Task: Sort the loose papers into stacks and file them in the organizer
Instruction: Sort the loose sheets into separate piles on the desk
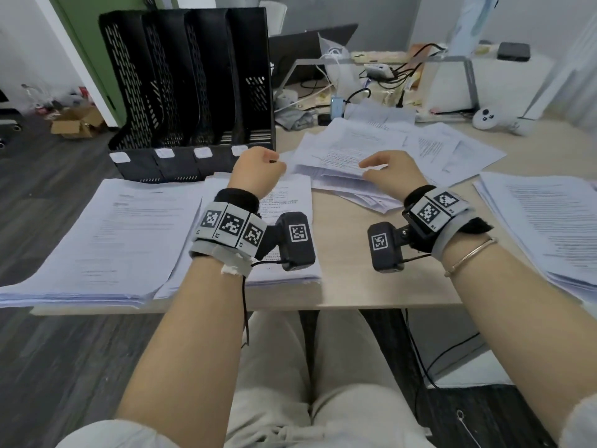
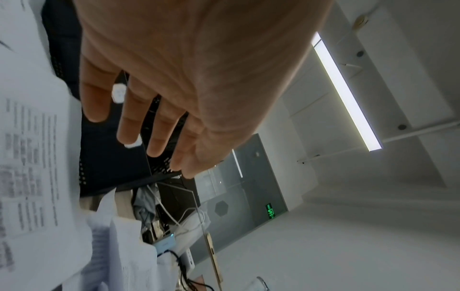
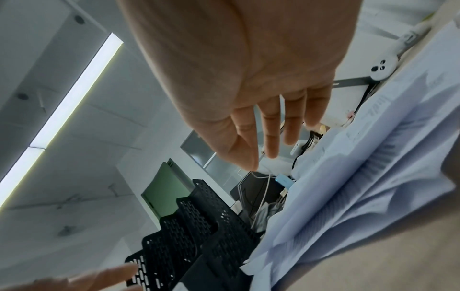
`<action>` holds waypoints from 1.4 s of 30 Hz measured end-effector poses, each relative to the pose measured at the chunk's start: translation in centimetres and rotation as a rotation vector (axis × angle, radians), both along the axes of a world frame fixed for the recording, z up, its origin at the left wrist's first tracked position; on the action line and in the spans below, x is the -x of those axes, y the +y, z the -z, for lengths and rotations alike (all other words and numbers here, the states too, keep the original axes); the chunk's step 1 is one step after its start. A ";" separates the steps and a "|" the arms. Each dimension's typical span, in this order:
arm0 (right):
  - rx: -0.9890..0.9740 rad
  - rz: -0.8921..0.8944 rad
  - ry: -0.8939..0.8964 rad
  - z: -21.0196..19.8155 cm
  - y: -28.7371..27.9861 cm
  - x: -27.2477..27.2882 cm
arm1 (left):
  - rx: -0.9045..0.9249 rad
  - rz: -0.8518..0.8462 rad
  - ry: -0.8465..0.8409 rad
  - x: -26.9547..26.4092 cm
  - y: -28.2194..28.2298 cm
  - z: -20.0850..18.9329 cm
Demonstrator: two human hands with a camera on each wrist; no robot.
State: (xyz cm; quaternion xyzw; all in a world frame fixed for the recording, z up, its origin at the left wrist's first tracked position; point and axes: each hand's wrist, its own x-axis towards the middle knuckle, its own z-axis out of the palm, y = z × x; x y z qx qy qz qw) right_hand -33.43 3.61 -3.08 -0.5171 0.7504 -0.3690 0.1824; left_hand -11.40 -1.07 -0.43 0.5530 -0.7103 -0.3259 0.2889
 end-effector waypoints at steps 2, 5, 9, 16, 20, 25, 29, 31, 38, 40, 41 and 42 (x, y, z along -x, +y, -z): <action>-0.089 -0.022 0.041 0.4 -0.6 0.8 | -0.038 0.021 -0.003 1.2 -0.7 0.3; -0.237 -0.073 0.120 1.0 -1.3 1.2 | -0.077 0.036 0.014 2.5 -1.6 1.1; -0.269 -0.131 0.129 1.3 -1.5 1.3 | -0.120 0.040 0.056 3.4 -2.3 1.9; -0.241 -0.123 0.155 1.5 -1.6 2.4 | -0.171 0.062 0.095 4.9 -2.7 3.0; -0.164 -0.172 0.120 1.7 -1.3 2.5 | -0.216 0.070 0.094 5.6 -2.8 3.3; -0.254 -0.132 0.155 1.8 -1.4 2.1 | -0.275 0.072 0.096 6.9 -3.0 3.0; -0.196 -0.100 0.102 1.6 -0.5 3.6 | -0.334 0.060 0.206 7.5 -3.3 3.4; -0.133 -0.060 0.065 1.5 0.4 4.7 | -0.357 0.036 0.272 8.0 -3.4 3.4; -0.092 0.130 -0.024 2.2 3.1 6.8 | -0.486 -0.018 0.405 9.2 -3.0 3.2; -0.090 0.159 -0.053 2.6 3.4 6.9 | -0.475 -0.006 0.369 9.4 -2.8 3.5; -0.084 0.170 -0.088 2.7 3.5 6.8 | -0.456 0.004 0.338 9.5 -2.7 3.5; -0.080 0.183 -0.122 2.8 3.4 6.6 | -0.433 0.016 0.307 9.5 -2.6 3.6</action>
